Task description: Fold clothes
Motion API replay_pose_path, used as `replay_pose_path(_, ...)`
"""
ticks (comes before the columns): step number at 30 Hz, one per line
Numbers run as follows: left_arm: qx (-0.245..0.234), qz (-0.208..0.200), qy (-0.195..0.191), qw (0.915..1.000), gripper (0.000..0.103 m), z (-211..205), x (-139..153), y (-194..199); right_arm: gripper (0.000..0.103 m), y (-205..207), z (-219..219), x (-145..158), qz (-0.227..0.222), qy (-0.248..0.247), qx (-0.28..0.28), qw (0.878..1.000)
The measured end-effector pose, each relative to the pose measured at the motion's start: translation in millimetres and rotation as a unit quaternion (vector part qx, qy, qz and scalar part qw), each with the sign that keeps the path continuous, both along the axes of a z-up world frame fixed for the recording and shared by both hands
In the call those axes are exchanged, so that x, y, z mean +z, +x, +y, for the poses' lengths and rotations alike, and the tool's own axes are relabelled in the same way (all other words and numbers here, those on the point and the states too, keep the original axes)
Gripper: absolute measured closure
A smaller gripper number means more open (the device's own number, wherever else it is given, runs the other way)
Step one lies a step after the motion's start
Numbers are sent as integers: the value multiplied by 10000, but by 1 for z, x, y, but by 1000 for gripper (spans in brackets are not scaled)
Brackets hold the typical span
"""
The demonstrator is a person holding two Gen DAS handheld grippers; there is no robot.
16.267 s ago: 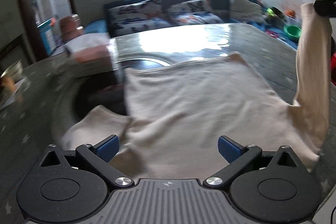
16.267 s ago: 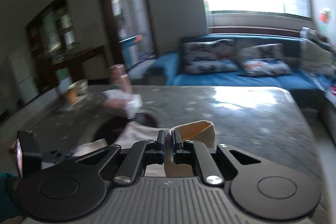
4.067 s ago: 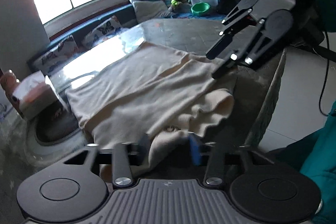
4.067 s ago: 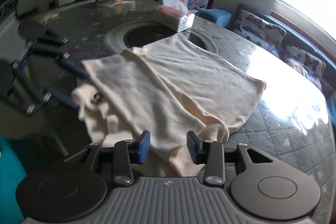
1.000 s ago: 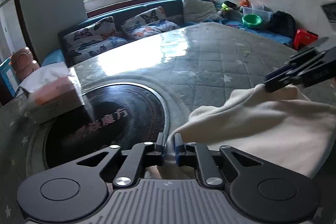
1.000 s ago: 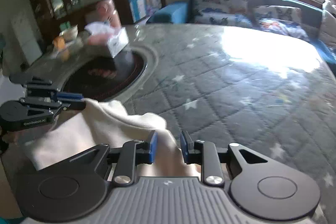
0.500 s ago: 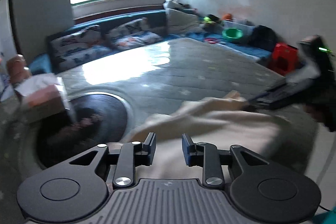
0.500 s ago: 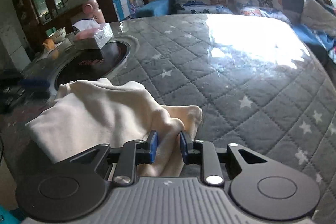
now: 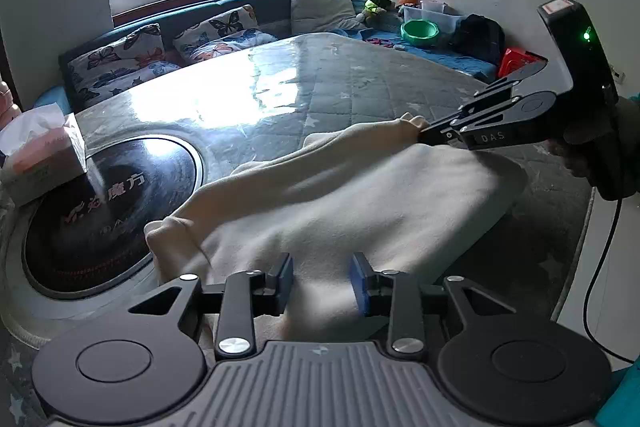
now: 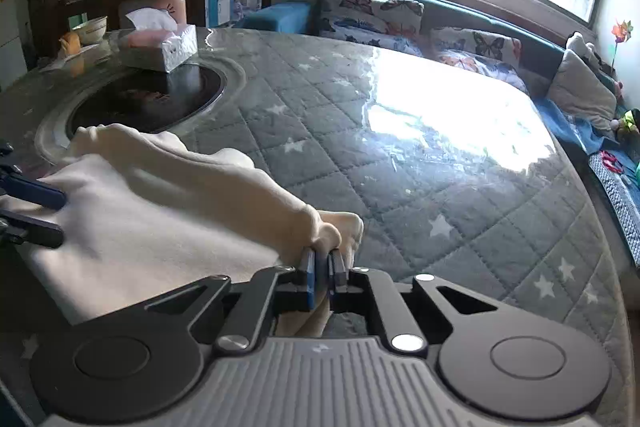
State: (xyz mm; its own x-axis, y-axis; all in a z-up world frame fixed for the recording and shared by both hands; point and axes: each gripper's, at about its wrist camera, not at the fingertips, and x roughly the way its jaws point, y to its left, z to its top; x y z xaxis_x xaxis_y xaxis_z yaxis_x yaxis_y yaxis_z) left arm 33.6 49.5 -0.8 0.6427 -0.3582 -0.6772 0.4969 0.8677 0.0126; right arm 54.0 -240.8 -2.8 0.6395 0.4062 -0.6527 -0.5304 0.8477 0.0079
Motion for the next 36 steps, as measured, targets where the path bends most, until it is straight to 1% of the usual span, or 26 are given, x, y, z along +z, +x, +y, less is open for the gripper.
replay_pose_path(1,-3,-3,-4,10000,66,0,0,0,95,-2,0,0,-11,12,28,10000)
replay_pose_path(3,7,-16,-27,10000,59,1,1,-1,94,-6,1,1,-32,37,84,10000)
replay_pose_path(10,84,-19,-279,9996,50,3,6,0,94,-20,2,4,-105,123,279,9995)
replay_pose_path(12,150,-6,-303,9994,47,4,5,1,94,-24,4,-1,-42,169,319,9993)
replay_pose_path(16,348,182,-457,9982,45,12,-1,2,94,-26,0,-23,136,180,175,9996)
replay_pose_path(18,458,232,-520,9973,42,17,-3,0,94,-30,-2,-33,6,192,139,9997)
replay_pose_path(20,507,260,-565,9968,41,20,-3,-1,94,-31,-2,-33,-11,240,108,9997)
replay_pose_path(23,549,273,-621,9962,40,23,0,-3,94,-30,5,-25,10,25,192,9998)
replay_pose_path(25,602,226,-667,9957,39,24,4,-2,93,-28,10,-18,26,95,273,9996)
replay_pose_path(28,727,278,-683,9946,38,27,0,2,93,-24,22,-11,32,253,522,9983)
replay_pose_path(29,766,293,-688,9943,38,28,-1,3,92,-23,27,-13,93,281,622,9976)
replay_pose_path(31,753,230,-657,9947,37,27,-4,0,91,-23,37,-20,182,174,779,9966)
replay_pose_path(33,721,164,-568,9956,37,24,-2,-3,90,-27,38,-25,130,8,882,9960)
replay_pose_path(34,701,138,-543,9960,36,22,0,-4,90,-27,40,-22,115,-62,925,9956)
replay_pose_path(35,679,108,-520,9963,36,20,1,-5,85,-25,41,-18,111,-94,955,9953)
replay_pose_path(36,640,50,-527,9965,36,17,4,-6,78,-22,42,-13,116,-63,953,9954)
